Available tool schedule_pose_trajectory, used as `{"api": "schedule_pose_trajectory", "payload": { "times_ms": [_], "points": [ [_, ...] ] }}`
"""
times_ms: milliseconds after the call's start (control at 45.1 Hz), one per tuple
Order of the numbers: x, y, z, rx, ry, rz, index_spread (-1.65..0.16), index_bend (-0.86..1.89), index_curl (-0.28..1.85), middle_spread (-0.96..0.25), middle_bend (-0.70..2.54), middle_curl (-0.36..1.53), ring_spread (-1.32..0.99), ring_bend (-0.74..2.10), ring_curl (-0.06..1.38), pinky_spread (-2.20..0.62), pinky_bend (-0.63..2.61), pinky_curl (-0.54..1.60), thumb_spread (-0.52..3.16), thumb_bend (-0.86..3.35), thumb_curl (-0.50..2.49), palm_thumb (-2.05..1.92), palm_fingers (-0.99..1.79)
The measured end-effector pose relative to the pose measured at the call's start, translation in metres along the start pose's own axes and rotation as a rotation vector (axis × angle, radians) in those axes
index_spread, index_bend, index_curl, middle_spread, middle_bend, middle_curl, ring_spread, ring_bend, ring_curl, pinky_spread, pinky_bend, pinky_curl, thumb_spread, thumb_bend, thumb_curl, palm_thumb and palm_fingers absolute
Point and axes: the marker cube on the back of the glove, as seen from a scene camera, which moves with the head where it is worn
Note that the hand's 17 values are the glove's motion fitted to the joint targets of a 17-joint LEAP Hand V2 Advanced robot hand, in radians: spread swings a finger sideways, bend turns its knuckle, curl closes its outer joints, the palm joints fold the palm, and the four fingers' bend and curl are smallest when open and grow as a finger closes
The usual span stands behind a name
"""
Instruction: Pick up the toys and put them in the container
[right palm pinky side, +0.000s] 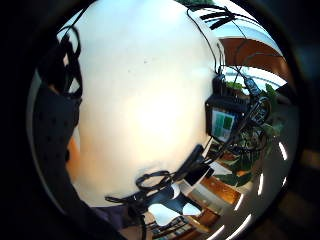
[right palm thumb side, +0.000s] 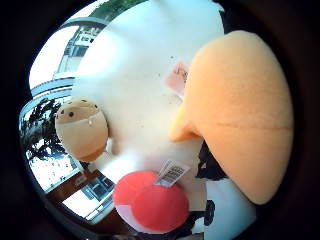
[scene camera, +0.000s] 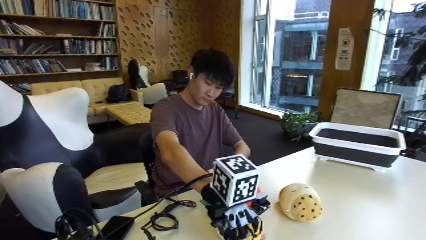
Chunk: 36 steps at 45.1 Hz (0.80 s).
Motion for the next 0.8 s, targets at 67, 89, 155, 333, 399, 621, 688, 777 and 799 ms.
{"api": "schedule_pose_trajectory", "payload": {
  "times_ms": [67, 89, 155, 333, 399, 621, 688, 777, 799],
  "points": [
    [-0.005, 0.0, -0.012, 0.06, -0.016, -0.017, -0.31, 0.2, 0.15, -0.1, 0.42, 0.18, -0.26, 1.08, 0.34, -0.29, 1.23, 0.36, 1.11, 0.21, 0.43, 0.58, 0.79],
    [-0.007, 0.001, -0.017, 0.067, -0.023, -0.022, -0.32, 0.28, 0.17, -0.12, 0.5, 0.21, -0.27, 1.12, 0.36, -0.31, 1.18, 0.35, 1.06, 0.23, 0.45, 0.62, 0.96],
    [-0.014, 0.007, -0.037, 0.071, -0.046, -0.035, -0.34, 0.33, 0.19, -0.18, 0.6, 0.24, -0.32, 1.12, 0.37, -0.33, 1.1, 0.35, 0.94, 0.23, 0.49, 0.66, 1.02],
    [-0.044, 0.036, -0.139, 0.159, -0.06, -0.072, -0.39, 0.48, 0.29, -0.29, 0.8, 0.35, -0.37, 1.18, 0.46, -0.37, 1.05, 0.38, 0.68, 0.22, 0.59, 0.73, 1.07],
    [-0.07, 0.055, -0.187, 0.22, -0.065, -0.116, -0.41, 0.51, 0.31, -0.32, 0.84, 0.37, -0.38, 1.18, 0.47, -0.37, 1.05, 0.39, 0.61, 0.22, 0.62, 0.74, 1.05],
    [-0.218, 0.125, -0.309, 0.389, -0.052, -0.339, -0.45, 0.57, 0.39, -0.39, 0.92, 0.45, -0.41, 1.22, 0.51, -0.39, 1.08, 0.42, 0.42, 0.19, 0.71, 0.75, 1.0],
    [-0.284, 0.145, -0.329, 0.404, -0.07, -0.456, -0.46, 0.59, 0.41, -0.4, 0.93, 0.48, -0.41, 1.23, 0.52, -0.39, 1.09, 0.43, 0.38, 0.18, 0.73, 0.75, 0.98],
    [-0.358, 0.164, -0.339, 0.418, -0.056, -0.614, -0.46, 0.61, 0.45, -0.42, 0.95, 0.51, -0.42, 1.24, 0.54, -0.39, 1.11, 0.45, 0.34, 0.17, 0.76, 0.76, 0.96],
    [-0.377, 0.168, -0.34, 0.421, -0.046, -0.636, -0.47, 0.61, 0.46, -0.42, 0.95, 0.52, -0.42, 1.25, 0.54, -0.39, 1.11, 0.45, 0.33, 0.17, 0.77, 0.76, 0.95]
  ]
}}
